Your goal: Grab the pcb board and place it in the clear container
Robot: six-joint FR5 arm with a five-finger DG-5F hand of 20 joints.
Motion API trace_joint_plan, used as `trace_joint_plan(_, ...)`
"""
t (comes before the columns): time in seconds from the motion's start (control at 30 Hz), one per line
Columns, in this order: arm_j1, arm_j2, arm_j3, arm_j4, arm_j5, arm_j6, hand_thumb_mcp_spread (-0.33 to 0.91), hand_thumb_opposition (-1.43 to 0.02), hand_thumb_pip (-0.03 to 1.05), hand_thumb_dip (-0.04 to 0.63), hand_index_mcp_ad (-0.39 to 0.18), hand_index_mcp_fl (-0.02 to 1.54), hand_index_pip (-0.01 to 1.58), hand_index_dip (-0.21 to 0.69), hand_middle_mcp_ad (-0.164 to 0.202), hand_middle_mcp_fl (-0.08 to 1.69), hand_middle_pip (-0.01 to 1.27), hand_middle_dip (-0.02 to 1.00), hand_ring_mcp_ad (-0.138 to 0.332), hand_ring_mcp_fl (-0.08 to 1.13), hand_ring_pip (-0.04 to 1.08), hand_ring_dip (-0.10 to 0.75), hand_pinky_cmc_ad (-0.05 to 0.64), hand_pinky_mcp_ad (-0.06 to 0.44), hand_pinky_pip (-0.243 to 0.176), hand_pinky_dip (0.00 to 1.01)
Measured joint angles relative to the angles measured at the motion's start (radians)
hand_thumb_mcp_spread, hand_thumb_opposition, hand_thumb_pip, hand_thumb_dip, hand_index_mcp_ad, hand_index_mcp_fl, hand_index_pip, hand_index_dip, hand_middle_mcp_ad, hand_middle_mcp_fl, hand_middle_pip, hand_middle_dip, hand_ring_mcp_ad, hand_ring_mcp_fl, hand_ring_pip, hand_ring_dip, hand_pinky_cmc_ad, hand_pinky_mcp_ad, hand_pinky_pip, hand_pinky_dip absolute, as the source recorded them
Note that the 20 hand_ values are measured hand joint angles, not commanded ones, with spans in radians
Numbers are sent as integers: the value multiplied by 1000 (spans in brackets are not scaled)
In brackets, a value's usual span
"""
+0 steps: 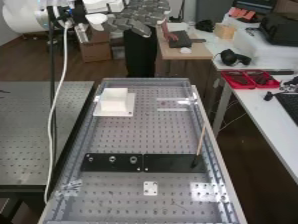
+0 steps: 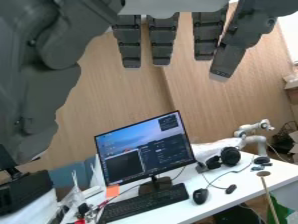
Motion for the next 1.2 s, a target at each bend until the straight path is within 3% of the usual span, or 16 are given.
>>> trace_joint_plan(1.2, -10, 2, -6, -8, -25, 0, 257, -745, 400, 96, -44, 115, 101, 243, 70, 2, 133, 110, 229, 0, 91, 21, 311, 201, -122, 702)
